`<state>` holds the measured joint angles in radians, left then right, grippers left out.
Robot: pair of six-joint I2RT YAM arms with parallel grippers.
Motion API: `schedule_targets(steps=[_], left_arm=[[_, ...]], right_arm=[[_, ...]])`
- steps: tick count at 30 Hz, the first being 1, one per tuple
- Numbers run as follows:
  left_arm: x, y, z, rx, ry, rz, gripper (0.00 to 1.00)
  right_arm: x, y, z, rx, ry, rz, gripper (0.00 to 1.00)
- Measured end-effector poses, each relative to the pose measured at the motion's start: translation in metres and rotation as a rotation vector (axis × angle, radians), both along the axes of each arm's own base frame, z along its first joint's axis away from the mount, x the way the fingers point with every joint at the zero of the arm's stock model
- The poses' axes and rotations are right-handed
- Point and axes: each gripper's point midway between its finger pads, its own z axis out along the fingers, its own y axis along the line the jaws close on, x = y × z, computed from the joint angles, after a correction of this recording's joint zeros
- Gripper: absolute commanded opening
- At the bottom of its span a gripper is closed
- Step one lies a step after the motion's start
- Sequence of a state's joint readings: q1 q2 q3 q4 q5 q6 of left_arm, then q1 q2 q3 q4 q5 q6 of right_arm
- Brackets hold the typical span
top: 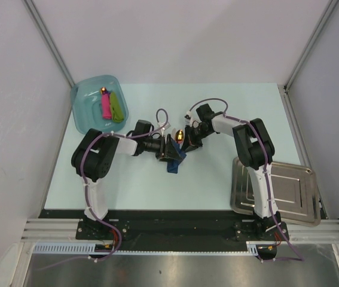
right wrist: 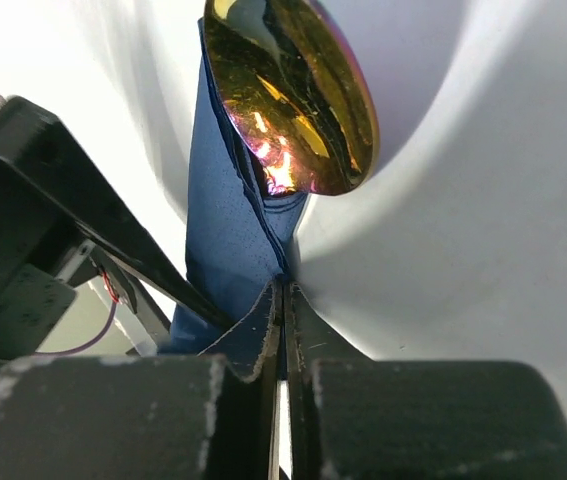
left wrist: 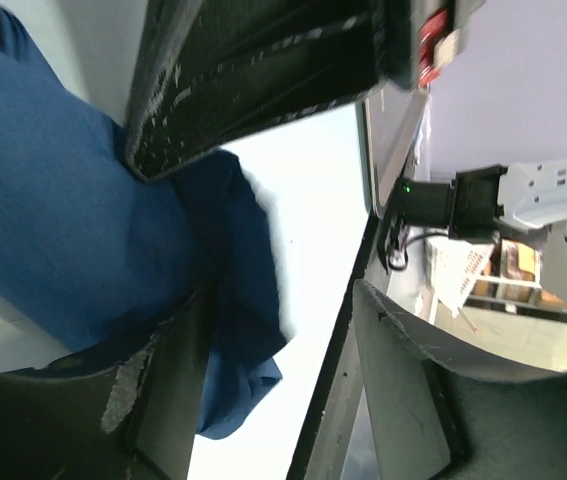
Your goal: Place the utensils on the paper napkin and roll it up
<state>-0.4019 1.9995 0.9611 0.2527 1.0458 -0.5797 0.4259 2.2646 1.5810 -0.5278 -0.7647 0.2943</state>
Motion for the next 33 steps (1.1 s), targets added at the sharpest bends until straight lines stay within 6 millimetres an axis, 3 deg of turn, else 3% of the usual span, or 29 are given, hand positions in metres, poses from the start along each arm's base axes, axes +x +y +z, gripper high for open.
schedule_targets(steps=[7, 10, 14, 18, 24, 33], left_arm=[[0.009, 0.005, 0.01, 0.0, -0.036, 0.037, 0.61], [0.009, 0.01, 0.012, -0.001, -0.026, 0.053, 0.53], [0.013, 0.019, 0.017, -0.008, -0.013, 0.089, 0.36], [0.015, 0.021, 0.019, -0.007, -0.014, 0.098, 0.3], [0.003, 0.019, 0.008, 0.05, 0.037, 0.082, 0.22], [-0.018, 0.018, -0.003, 0.093, 0.07, 0.024, 0.23]], right_arm=[[0.0, 0.0, 0.0, -0.001, -0.008, 0.009, 0.0], [0.0, 0.0, 0.0, 0.0, -0.011, 0.012, 0.0], [0.0, 0.0, -0.001, 0.0, -0.013, 0.015, 0.0], [0.0, 0.0, -0.001, 0.0, -0.014, 0.015, 0.0], [-0.001, 0.0, -0.001, 0.0, -0.014, 0.015, 0.0], [-0.001, 0.001, -0.001, -0.003, -0.015, 0.015, 0.0]])
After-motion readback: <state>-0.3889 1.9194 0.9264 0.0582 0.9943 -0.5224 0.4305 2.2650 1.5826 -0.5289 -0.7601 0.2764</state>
